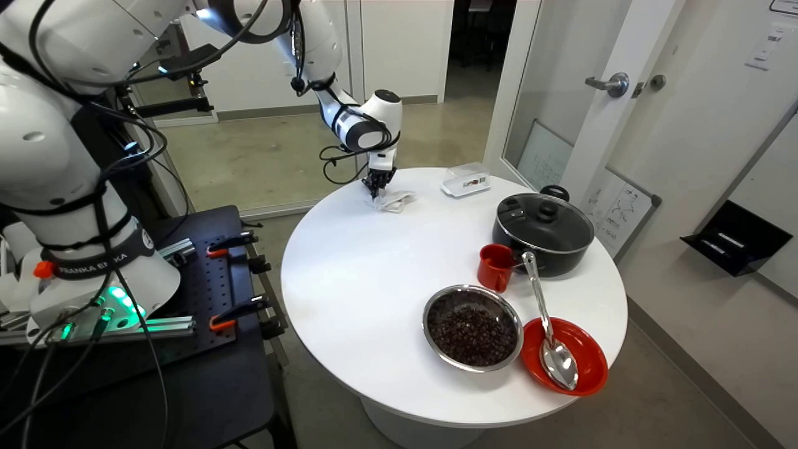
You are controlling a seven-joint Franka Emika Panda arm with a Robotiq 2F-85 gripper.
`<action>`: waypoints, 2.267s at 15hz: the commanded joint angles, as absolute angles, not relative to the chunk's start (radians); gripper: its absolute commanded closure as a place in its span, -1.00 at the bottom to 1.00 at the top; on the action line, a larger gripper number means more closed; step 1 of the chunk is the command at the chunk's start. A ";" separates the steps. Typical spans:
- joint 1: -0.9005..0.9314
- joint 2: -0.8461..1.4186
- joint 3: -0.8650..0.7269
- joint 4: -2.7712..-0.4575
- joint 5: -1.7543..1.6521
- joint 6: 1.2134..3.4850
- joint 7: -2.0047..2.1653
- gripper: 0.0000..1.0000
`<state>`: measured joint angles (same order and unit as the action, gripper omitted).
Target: Use the towel to wipe the table.
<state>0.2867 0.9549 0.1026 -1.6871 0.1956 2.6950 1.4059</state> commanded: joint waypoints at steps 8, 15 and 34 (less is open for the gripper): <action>0.217 0.997 -0.010 -1.675 0.242 2.711 1.402 0.89; 0.128 0.981 -0.066 -1.754 0.337 2.761 1.478 0.89; 0.157 0.926 0.042 -1.833 0.324 2.554 1.494 0.89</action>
